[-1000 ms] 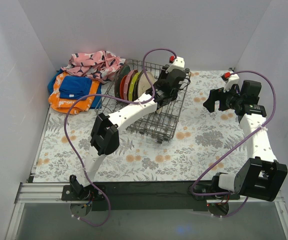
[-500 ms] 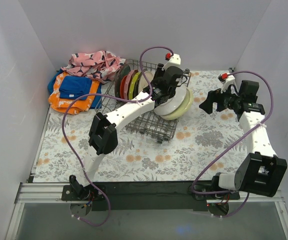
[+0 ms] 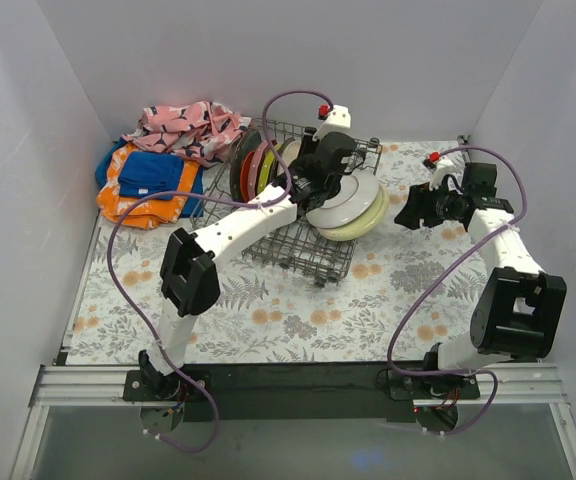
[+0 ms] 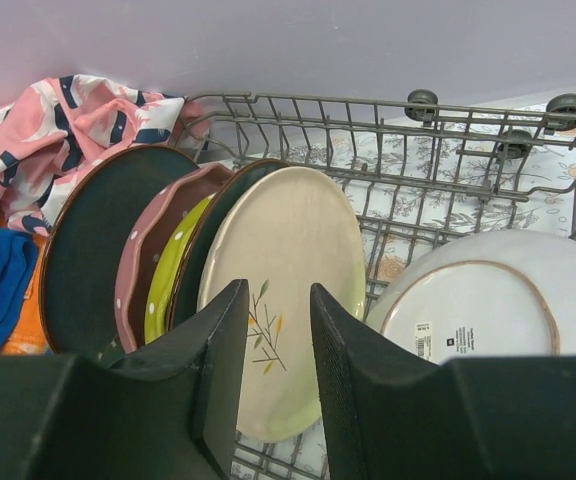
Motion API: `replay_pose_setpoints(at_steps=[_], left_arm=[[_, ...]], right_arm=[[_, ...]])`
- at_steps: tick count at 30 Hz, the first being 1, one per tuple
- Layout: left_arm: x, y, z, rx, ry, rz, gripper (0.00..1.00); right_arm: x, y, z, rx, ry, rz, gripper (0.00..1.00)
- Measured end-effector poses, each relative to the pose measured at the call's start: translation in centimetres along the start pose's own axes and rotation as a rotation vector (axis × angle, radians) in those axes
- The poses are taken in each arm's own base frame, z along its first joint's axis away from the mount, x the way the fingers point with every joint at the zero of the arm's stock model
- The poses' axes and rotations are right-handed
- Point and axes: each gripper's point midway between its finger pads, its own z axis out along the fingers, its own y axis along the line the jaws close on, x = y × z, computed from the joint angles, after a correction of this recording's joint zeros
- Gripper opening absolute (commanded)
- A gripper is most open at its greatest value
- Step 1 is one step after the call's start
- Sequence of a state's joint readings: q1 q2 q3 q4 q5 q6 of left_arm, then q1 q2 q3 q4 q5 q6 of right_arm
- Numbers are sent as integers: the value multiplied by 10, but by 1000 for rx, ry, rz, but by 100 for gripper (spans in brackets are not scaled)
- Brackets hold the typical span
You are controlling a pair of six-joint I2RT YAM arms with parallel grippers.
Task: Load the plates into the dish rack
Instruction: Insert the plate into the dish rack
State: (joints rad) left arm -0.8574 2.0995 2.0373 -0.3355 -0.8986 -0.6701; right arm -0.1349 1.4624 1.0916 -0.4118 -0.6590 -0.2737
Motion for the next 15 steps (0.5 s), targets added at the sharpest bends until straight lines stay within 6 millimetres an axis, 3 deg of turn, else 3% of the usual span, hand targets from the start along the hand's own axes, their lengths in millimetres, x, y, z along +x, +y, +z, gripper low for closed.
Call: replay_pose_setpoints(at_steps=[6,9,15], left_arm=[[-3,6,-11,30,8,-54,34],[-2,15,-23,48,21,-83,36],[-3,43,-52,69,40,-162,37]], right_arm=[[18,-23,25,36,77,67,52],[24,-23,38,29,109,82,52],[2,-13,52,7,99,42,50]])
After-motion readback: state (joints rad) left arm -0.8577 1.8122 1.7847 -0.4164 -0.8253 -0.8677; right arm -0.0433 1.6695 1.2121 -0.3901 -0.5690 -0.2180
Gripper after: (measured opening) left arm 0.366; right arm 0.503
